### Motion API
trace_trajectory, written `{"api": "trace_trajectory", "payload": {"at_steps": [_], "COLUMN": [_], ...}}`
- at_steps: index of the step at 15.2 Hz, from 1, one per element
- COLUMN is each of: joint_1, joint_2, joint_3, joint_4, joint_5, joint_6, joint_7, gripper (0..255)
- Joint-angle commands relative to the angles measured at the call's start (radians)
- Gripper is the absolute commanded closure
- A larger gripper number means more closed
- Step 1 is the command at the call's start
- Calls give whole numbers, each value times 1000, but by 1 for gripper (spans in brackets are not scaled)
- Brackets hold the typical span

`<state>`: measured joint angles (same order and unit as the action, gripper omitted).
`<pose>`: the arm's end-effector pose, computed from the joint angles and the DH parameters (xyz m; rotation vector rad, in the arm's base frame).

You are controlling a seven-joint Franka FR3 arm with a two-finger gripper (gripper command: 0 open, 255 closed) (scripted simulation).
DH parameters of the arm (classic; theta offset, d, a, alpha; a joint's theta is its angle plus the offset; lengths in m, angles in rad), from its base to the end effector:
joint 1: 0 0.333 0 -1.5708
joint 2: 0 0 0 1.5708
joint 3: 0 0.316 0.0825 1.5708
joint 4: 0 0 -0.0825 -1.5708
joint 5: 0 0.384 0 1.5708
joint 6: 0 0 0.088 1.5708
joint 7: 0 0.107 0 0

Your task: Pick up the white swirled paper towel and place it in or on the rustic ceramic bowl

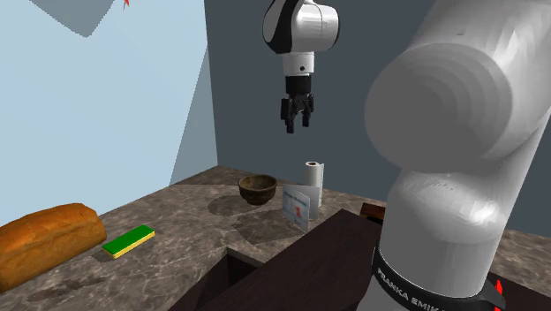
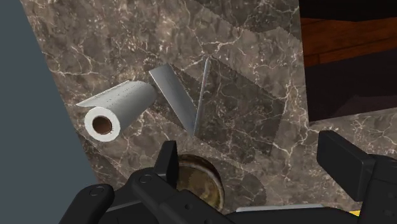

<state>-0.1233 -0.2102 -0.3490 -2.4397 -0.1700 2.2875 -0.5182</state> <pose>0.4112 -0.2147 0.3819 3.0561 0.2450 0.0238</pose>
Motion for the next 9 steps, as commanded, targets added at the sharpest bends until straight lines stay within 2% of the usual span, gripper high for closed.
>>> {"api": "trace_trajectory", "payload": {"at_steps": [1, 5, 9], "joint_1": [0, -14, -57], "joint_2": [84, 245, 410], "joint_3": [-27, -66, -67], "joint_4": [36, 116, 219], "joint_5": [32, 126, 243], "joint_6": [50, 126, 174], "joint_7": [-49, -165, -289], "gripper": [0, 0, 0]}}
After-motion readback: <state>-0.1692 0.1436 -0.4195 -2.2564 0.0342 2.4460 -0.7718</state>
